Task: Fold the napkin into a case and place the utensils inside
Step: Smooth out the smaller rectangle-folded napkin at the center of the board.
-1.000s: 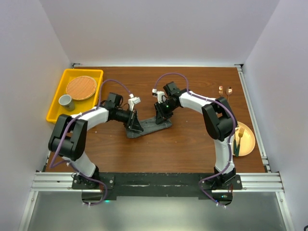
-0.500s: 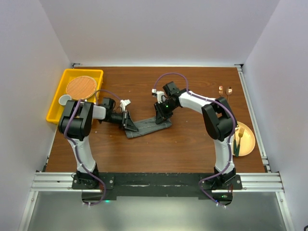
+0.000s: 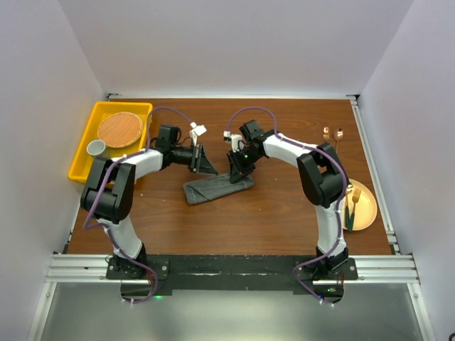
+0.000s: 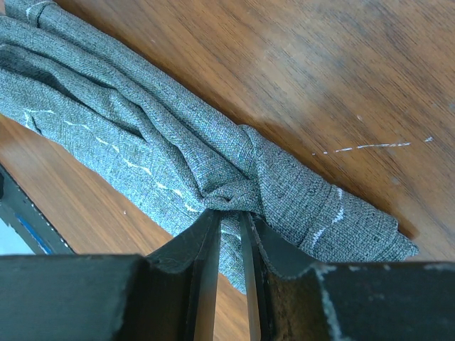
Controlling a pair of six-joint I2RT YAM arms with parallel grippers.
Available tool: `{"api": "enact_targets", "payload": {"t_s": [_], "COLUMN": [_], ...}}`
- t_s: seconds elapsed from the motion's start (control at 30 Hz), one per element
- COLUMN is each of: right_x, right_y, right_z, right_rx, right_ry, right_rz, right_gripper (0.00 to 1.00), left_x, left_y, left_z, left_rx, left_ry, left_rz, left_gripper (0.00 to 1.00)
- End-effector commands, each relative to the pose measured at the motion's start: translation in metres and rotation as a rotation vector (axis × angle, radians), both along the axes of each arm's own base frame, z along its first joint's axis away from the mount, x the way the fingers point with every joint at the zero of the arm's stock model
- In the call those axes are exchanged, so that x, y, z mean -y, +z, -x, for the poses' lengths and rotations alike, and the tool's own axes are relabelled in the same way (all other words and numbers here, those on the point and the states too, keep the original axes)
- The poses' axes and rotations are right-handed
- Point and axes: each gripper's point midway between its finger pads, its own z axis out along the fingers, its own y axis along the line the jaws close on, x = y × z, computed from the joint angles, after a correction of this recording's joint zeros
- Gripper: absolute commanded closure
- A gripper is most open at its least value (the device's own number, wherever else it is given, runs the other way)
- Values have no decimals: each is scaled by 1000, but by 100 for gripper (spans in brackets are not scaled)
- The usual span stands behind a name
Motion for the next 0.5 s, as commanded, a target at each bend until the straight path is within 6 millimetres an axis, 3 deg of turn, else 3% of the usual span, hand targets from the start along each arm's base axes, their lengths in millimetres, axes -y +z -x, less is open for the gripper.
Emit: {"api": "enact_targets", "payload": {"t_s": [0.0, 0.07, 0.1, 0.23, 0.33, 0.4, 0.47], "right_x": [27, 27, 26, 29, 29, 29, 29], "right_y": [-36, -34, -35, -36, -38, -38, -40], "right_z": [-14, -15, -14, -15, -13, -14, -13], "right_rx": [42, 45, 44, 43, 40, 41, 39], "right_ry": [-24, -24, -20, -25, -24, -23, -23], "right_rz": [154, 151, 154, 165, 168, 166, 167], "right_gripper": [76, 76, 76, 76, 76, 76, 76], "left_x": [21, 17, 13, -14, -28, -37, -49], "left_y": [-22, -42, -64, -104, -93, -61, -42], "left_z": [-18, -23, -23, -30, -30, -37, -43], "left_rx": [-56, -86, -128, -199, -198, -69, 54], "left_ry": [66, 98, 110, 197, 183, 151, 125], "left_rz": [-3, -39, -77, -184, -164, -106, -97], "left_gripper": [83, 84, 84, 84, 77, 67, 55]}}
